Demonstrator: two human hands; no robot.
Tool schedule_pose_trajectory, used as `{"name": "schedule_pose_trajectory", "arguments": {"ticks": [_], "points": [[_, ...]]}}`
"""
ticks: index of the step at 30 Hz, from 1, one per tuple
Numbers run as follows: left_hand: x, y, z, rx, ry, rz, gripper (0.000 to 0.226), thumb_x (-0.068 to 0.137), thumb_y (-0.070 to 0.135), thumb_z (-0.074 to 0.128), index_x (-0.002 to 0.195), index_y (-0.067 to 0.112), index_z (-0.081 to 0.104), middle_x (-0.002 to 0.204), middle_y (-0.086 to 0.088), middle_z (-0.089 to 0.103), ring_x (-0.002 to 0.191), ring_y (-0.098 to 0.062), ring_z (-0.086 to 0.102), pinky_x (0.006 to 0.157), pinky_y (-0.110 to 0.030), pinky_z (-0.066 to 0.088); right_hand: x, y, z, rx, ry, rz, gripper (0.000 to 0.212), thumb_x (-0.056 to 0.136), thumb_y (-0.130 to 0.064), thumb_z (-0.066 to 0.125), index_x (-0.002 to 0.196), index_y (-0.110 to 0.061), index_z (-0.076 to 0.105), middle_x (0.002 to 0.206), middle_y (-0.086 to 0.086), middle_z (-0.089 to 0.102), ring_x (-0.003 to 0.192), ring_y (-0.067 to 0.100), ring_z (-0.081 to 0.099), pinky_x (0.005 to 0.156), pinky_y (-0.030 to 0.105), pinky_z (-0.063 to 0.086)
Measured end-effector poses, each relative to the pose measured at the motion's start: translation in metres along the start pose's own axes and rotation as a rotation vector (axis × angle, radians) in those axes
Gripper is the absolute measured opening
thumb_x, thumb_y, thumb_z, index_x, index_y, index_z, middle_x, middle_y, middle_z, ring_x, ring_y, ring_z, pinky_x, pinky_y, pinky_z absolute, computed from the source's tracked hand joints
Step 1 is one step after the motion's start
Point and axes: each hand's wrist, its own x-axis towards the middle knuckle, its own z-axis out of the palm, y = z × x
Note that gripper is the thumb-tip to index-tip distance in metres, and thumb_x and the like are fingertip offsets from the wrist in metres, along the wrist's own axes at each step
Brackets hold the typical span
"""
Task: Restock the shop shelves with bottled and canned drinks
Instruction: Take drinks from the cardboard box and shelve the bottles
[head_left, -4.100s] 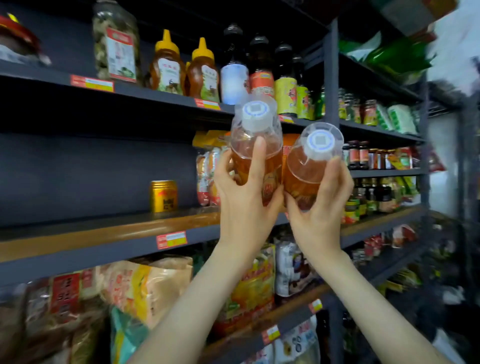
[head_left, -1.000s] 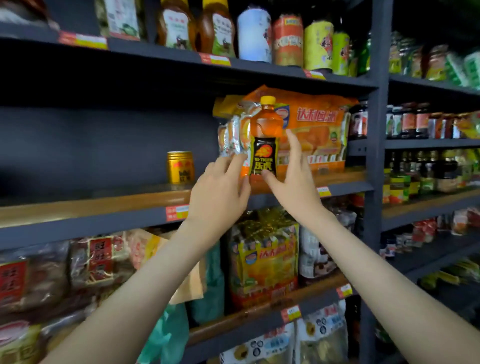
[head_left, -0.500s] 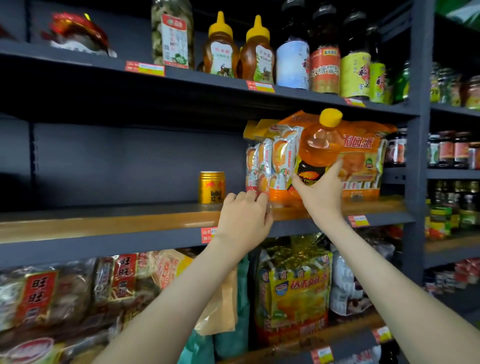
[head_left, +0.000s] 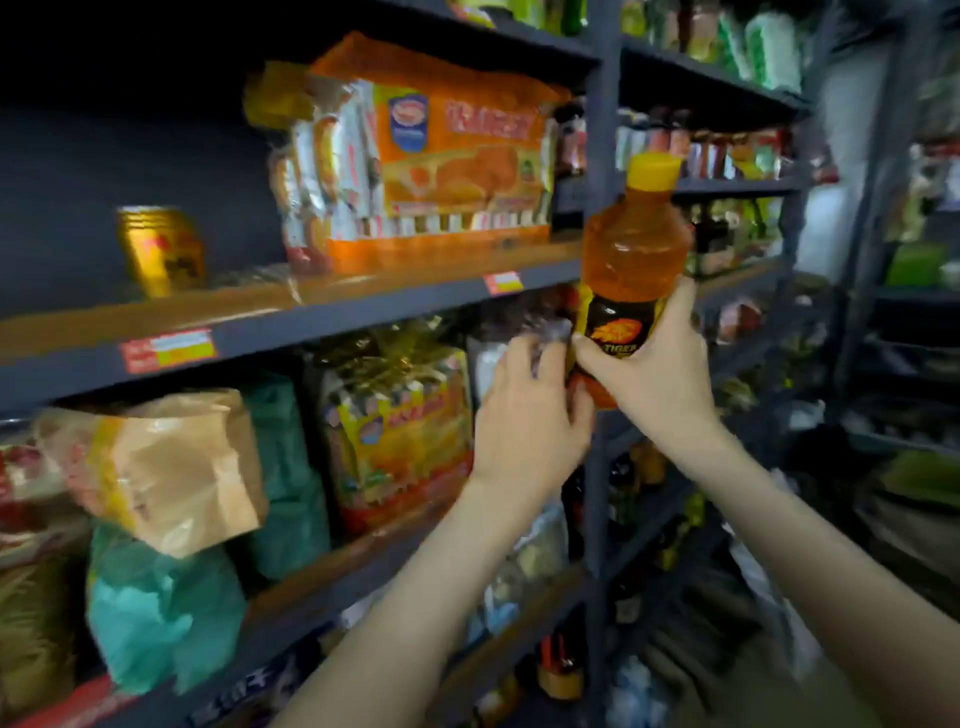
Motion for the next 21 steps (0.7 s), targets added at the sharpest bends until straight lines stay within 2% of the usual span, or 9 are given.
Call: {"name": "schedule_pose_trajectory", "arguments": {"ticks": [3,6,8,10,12,14,17,19,21], "points": [[-0.048,0.022,0.076,-0.211,-0.215,-0.102,0.043,0.082,0.018,0.054,0.122,0.004,0.054,0.121,-0.017,0.052,0.110,-0.039,0.054,0.079,-0.045,0.053,-0.050,0.078,-0.031,-0.120,-0.072,0.214,0.066,0.074,-0.026,0.078,0.125,-0.016,0.036,0.101,-0.001,0.060,0.092,0.024,0.061,0.065,0.025,0.038],[-0.110,0.048,0.149,-0.414,-0.546,-0.162,0.048,0.084,0.010,0.053,0.131,0.002,0.047,0.125,-0.017,0.050,0.119,-0.036,0.049,0.093,-0.042,0.042,-0.109,0.158,-0.055,-0.200,-0.096,0.475,0.064,0.072,-0.021,0.076,0.124,-0.015,0.040,0.092,-0.004,0.057,0.096,0.028,0.061,0.066,0.027,0.036],[-0.162,0.063,0.191,-0.473,-0.769,-0.210,0.053,0.091,0.011,0.053,0.141,0.009,0.038,0.139,-0.011,0.045,0.128,-0.028,0.044,0.099,-0.037,0.040,-0.154,0.208,-0.069,-0.228,-0.080,0.665,0.066,0.072,-0.023,0.076,0.128,-0.015,0.041,0.095,-0.005,0.059,0.103,0.029,0.059,0.071,0.028,0.039],[-0.225,0.069,0.231,-0.521,-0.956,-0.259,0.059,0.093,0.015,0.054,0.147,0.014,0.031,0.146,-0.007,0.041,0.133,-0.024,0.041,0.104,-0.040,0.040,-0.207,0.255,-0.082,-0.267,-0.058,0.874,0.065,0.074,-0.025,0.077,0.127,-0.013,0.042,0.106,0.008,0.065,0.104,0.033,0.060,0.071,0.031,0.041],[-0.301,0.074,0.272,-0.562,-1.135,-0.267,0.063,0.094,0.019,0.054,0.150,0.015,0.024,0.150,-0.007,0.037,0.135,-0.025,0.039,0.107,-0.044,0.039,-0.275,0.309,-0.088,-0.329,-0.072,1.067,0.063,0.075,-0.026,0.077,0.125,-0.010,0.042,0.109,0.015,0.065,0.103,0.036,0.061,0.073,0.035,0.045],[-0.385,0.074,0.308,-0.537,-1.300,-0.259,0.063,0.097,0.023,0.050,0.152,0.017,0.020,0.152,-0.006,0.033,0.138,-0.024,0.035,0.110,-0.041,0.035,-0.351,0.364,-0.087,-0.375,-0.105,1.233,0.061,0.078,-0.026,0.075,0.125,-0.010,0.039,0.105,0.011,0.063,0.101,0.035,0.062,0.073,0.035,0.047],[-0.518,0.063,0.347,-0.480,-1.475,-0.357,0.060,0.097,0.016,0.051,0.151,0.016,0.024,0.153,-0.008,0.027,0.140,-0.022,0.029,0.109,-0.027,0.025,-0.482,0.444,-0.069,-0.443,-0.151,1.499,0.057,0.082,-0.028,0.071,0.125,-0.009,0.039,0.099,0.005,0.058,0.094,0.029,0.062,0.061,0.027,0.039],[-0.607,0.039,0.367,-0.391,-1.579,-0.406,0.059,0.097,0.017,0.052,0.150,0.019,0.026,0.152,-0.006,0.026,0.140,-0.021,0.029,0.111,-0.028,0.025,-0.567,0.492,-0.043,-0.449,-0.173,1.667,0.064,0.082,-0.032,0.072,0.129,-0.007,0.036,0.108,0.010,0.060,0.100,0.032,0.062,0.068,0.028,0.039],[-0.692,0.011,0.385,-0.327,-1.688,-0.397,0.059,0.097,0.021,0.052,0.150,0.024,0.027,0.150,-0.004,0.031,0.136,-0.019,0.034,0.111,-0.031,0.033,-0.650,0.537,-0.016,-0.411,-0.231,1.815,0.069,0.084,-0.031,0.071,0.132,-0.004,0.031,0.116,0.016,0.060,0.102,0.034,0.061,0.074,0.033,0.043]]}}
